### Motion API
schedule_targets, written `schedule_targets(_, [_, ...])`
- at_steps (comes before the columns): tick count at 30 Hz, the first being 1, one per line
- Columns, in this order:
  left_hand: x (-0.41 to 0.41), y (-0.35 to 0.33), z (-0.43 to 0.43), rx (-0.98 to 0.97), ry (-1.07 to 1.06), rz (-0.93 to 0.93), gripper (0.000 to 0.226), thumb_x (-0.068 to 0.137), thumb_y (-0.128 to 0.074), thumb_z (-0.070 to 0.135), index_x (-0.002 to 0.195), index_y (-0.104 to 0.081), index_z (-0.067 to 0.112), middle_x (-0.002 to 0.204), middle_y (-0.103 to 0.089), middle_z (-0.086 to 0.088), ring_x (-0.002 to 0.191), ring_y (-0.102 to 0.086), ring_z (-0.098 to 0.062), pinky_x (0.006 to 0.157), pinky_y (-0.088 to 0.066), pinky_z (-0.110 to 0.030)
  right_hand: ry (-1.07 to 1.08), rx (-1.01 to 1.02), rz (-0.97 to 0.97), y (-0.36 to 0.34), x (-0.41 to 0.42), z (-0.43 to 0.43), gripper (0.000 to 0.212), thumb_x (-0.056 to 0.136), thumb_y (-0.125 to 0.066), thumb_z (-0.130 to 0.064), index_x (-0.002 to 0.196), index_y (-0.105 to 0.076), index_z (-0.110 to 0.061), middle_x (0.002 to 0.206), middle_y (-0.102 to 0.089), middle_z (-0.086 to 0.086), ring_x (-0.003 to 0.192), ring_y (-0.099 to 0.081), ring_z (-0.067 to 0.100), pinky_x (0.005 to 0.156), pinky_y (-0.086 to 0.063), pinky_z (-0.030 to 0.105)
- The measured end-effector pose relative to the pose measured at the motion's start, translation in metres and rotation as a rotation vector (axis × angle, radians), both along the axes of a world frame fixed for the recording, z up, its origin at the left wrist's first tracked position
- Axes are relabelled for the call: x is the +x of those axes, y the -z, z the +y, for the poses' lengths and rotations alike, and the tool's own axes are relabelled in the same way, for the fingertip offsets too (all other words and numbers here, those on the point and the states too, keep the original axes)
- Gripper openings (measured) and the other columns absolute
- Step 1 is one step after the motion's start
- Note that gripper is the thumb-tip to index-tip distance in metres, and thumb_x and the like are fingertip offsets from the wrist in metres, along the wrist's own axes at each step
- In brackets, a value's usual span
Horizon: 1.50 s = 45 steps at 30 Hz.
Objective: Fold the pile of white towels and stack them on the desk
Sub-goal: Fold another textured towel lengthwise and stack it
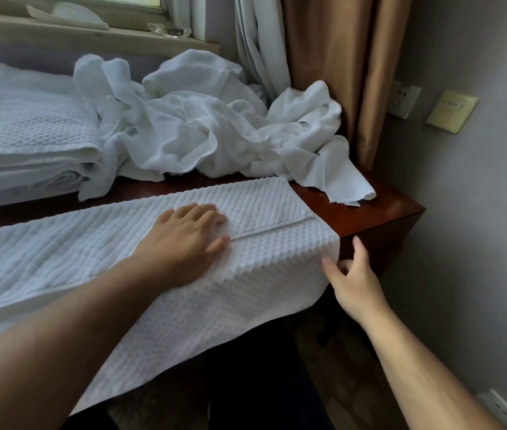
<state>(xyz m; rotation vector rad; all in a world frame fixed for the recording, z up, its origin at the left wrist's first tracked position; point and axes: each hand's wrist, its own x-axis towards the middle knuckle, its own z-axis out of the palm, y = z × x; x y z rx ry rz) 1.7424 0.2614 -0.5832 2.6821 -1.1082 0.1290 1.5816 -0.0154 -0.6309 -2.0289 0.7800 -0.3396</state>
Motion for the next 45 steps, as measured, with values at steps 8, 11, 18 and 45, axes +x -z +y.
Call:
schedule_targets(8, [0.001,0.0,-0.001,0.005,-0.012,0.005,0.063,0.093,-0.02,0.068,0.146,-0.037,0.04,0.16,-0.03,0.013,0.149,-0.023,-0.012,0.121,-0.02,-0.041,-0.002,-0.004,-0.098,-0.002,-0.014,0.007,0.077,0.091,-0.072,-0.033,0.153,-0.027,-0.035,0.085,-0.074,-0.008,0.078,-0.069,-0.001,0.06,-0.045,0.013])
schedule_targets(11, [0.001,0.001,0.0,0.0,-0.013,0.01,0.064,0.092,-0.019,0.069,0.146,-0.037,0.041,0.16,-0.031,0.013,0.149,-0.023,-0.012,0.122,-0.02,-0.042,-0.131,-0.069,-0.23,-0.009,-0.025,0.011,0.053,0.093,-0.069,-0.026,0.128,-0.045,-0.058,0.089,-0.074,-0.016,0.079,-0.07,-0.001,0.061,-0.051,0.012])
schedule_targets(18, [0.003,-0.003,0.0,-0.028,-0.03,0.081,0.05,0.1,-0.027,0.059,0.146,-0.04,0.045,0.162,-0.028,0.017,0.151,-0.017,-0.009,0.123,-0.013,-0.04,-0.377,0.47,-0.425,-0.067,0.003,0.008,0.019,0.089,-0.065,-0.017,0.098,-0.081,-0.021,0.104,-0.077,0.009,0.101,-0.072,0.021,0.081,-0.057,0.029])
schedule_targets(45, [0.004,-0.035,0.015,-0.298,0.03,0.602,0.061,0.097,-0.015,0.064,0.107,-0.073,0.045,0.143,-0.036,0.035,0.145,-0.015,0.007,0.118,-0.006,-0.024,-0.897,-0.893,0.378,-0.127,0.139,0.04,0.023,0.083,-0.075,-0.05,0.082,-0.064,-0.03,0.082,-0.063,-0.013,0.079,-0.058,0.005,0.066,-0.044,0.027])
